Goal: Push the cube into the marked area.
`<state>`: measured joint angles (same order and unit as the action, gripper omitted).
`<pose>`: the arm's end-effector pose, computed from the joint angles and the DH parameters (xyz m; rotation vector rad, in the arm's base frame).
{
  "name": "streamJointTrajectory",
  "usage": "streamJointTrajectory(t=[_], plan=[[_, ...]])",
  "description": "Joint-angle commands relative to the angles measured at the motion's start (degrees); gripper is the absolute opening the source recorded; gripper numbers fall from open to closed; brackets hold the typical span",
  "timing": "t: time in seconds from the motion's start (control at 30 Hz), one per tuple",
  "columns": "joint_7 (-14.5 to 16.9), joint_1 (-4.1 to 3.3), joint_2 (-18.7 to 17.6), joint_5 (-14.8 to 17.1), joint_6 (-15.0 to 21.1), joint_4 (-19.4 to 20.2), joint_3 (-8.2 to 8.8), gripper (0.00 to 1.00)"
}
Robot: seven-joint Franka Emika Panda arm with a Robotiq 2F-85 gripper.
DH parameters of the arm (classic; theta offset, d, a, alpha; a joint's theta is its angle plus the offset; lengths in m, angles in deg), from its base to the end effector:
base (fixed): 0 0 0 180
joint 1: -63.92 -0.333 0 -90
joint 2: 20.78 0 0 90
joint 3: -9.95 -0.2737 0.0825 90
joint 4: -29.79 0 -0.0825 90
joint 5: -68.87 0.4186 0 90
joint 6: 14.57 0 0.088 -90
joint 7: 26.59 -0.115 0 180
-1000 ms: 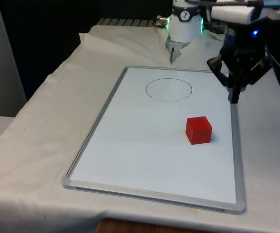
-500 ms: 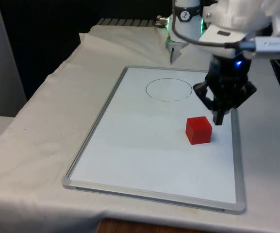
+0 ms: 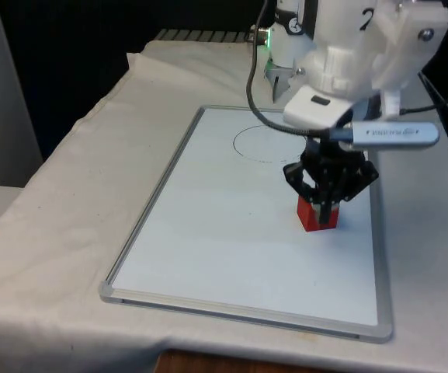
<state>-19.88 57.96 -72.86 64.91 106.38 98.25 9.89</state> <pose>0.7542 0.0756 0.1802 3.0575 0.3952 0.0105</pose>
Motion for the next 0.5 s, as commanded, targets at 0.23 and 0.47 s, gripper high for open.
streamJointTrajectory(t=[0.23,0.47], plan=[[-0.40,0.06,-5.33,0.34,0.86,-4.07,-0.46,0.00],[-0.11,0.34,-5.16,0.23,1.03,-2.92,-0.23,0.00]])
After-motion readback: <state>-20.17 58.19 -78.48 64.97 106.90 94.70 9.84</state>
